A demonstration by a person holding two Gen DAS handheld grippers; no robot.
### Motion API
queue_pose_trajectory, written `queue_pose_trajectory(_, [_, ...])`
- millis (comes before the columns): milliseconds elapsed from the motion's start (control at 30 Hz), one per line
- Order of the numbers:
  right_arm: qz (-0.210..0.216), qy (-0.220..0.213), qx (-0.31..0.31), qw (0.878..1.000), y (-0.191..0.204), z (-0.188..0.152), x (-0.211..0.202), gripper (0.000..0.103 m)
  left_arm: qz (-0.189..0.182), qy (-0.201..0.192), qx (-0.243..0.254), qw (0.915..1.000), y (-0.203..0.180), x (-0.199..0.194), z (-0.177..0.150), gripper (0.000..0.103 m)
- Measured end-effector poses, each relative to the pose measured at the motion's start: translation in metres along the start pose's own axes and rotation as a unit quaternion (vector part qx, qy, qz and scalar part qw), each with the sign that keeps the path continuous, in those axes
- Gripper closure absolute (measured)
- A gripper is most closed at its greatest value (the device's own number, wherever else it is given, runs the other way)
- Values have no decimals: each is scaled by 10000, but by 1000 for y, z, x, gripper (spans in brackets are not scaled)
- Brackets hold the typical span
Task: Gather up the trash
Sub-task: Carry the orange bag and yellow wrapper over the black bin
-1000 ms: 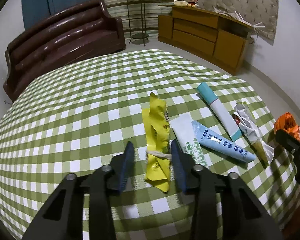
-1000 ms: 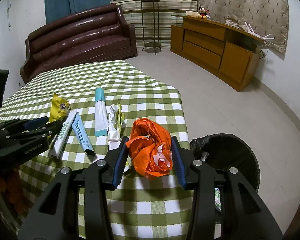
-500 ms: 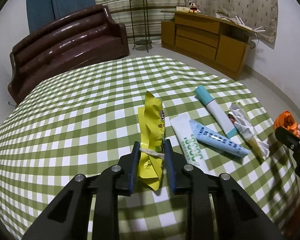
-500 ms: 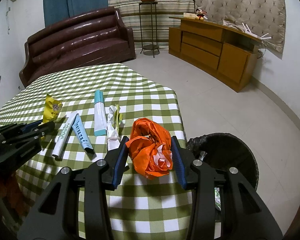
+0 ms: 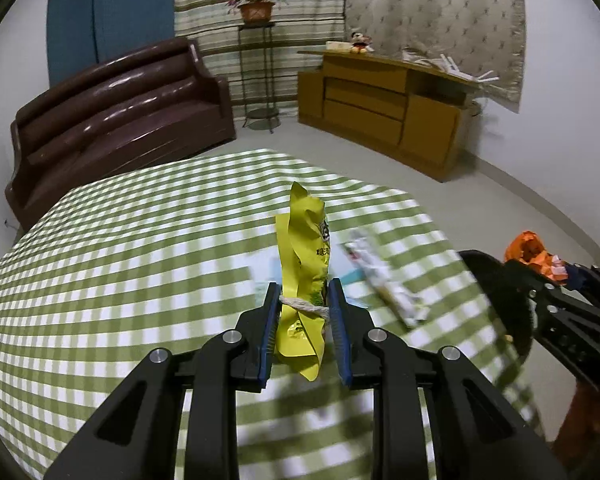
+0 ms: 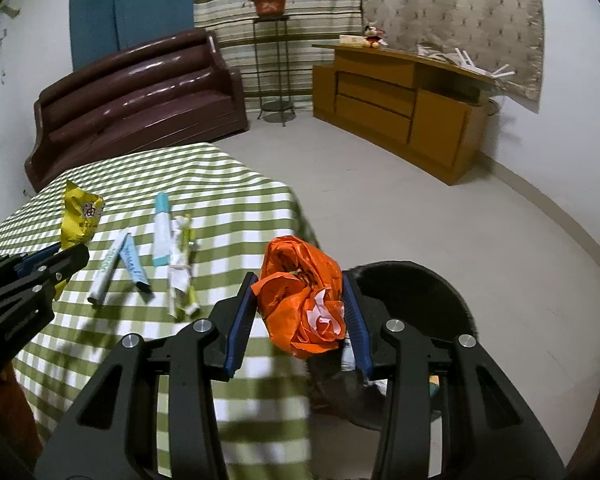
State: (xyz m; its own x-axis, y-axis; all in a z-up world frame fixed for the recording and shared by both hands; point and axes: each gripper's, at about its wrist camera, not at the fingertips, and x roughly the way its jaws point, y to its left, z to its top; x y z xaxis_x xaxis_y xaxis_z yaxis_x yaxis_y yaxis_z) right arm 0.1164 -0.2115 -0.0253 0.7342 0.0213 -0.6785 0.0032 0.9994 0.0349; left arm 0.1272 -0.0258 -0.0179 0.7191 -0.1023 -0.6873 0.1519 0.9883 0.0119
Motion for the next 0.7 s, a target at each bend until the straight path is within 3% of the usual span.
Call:
queue_pose_trajectory(300, [-440,-152,99,9989,-38,-10,-17,62,-264,-92,280,9992,-60,-2,-2,77])
queue_pose_trajectory(700, [-629,-139,340,9973,-87,-14,-18,62,-413,-103,521,9977,-118,12,3,77])
